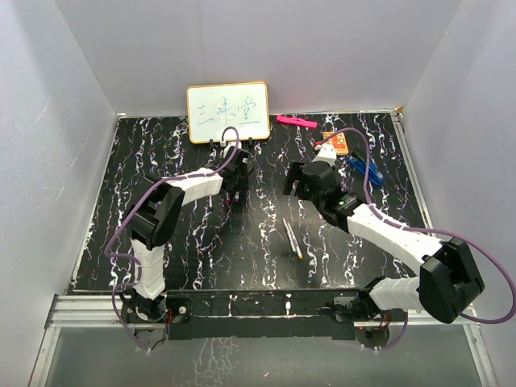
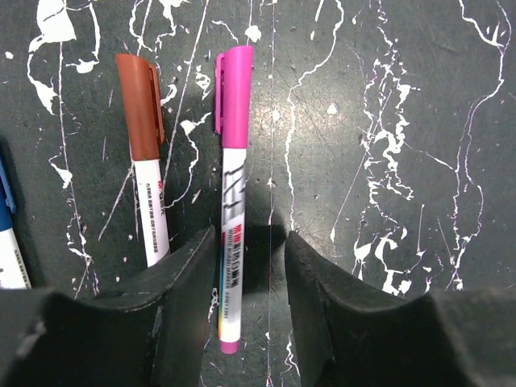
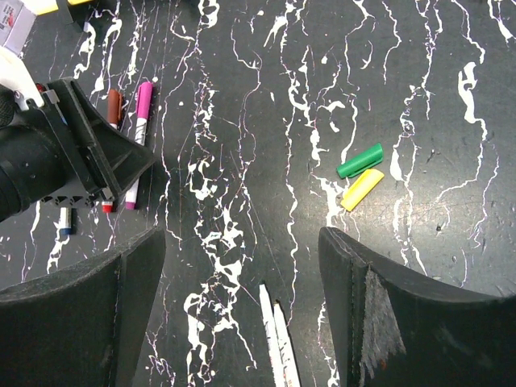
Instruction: Insert the pens into the pen caps
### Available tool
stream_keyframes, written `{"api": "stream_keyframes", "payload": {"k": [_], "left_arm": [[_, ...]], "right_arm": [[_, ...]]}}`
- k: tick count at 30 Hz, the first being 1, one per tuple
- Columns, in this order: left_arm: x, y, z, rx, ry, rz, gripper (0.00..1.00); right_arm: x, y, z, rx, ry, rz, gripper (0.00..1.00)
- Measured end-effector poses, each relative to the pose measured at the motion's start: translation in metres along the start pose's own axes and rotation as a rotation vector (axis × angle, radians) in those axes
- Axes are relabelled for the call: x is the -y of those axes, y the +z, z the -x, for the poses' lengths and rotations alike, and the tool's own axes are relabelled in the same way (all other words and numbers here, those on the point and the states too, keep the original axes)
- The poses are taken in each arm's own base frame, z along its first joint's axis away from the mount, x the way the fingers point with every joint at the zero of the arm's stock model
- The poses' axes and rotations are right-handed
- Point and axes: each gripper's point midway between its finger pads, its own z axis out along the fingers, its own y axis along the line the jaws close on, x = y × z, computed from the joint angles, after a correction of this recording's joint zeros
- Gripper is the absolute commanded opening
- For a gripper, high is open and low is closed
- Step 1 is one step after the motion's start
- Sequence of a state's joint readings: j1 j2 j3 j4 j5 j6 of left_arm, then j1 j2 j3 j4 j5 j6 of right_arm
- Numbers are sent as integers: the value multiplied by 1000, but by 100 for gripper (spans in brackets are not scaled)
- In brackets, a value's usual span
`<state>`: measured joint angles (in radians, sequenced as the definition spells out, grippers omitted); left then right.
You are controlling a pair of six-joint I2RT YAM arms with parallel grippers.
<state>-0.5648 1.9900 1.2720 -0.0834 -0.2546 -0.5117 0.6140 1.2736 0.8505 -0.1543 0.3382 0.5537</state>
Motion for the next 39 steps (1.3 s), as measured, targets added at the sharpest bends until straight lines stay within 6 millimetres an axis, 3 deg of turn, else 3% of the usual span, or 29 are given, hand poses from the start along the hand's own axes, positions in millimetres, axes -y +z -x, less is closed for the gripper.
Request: {"api": "stream_keyframes", "payload": {"k": [11,17,22,26,30,34,39], "left_arm": [[5,-9,3,1,-2,-33,42],[15,-49,17,45,-17,-127,42],[38,-89,21,88,0,-240,43],[66,-108,-4,46,68,-312,45],[90,-123,-50,-44,171,-356,45],[110,-142,-91,-113,275,-393,46],[120,-153,-114,-137,340,-407,46]], "right_arm": [[13,2,-21,-41,-19,-25,67],[21,2,-34,-72,-30,-45,52],[35,-6,-53,-117,-39,-72,55],[40,-21,-49,-91,-7,-68,60],[42,-33,-37,-42,30,-71,59],[57,-35,-42,-50,46,-146,57],[75,-38,-50,-63,59,-238,55]]}}
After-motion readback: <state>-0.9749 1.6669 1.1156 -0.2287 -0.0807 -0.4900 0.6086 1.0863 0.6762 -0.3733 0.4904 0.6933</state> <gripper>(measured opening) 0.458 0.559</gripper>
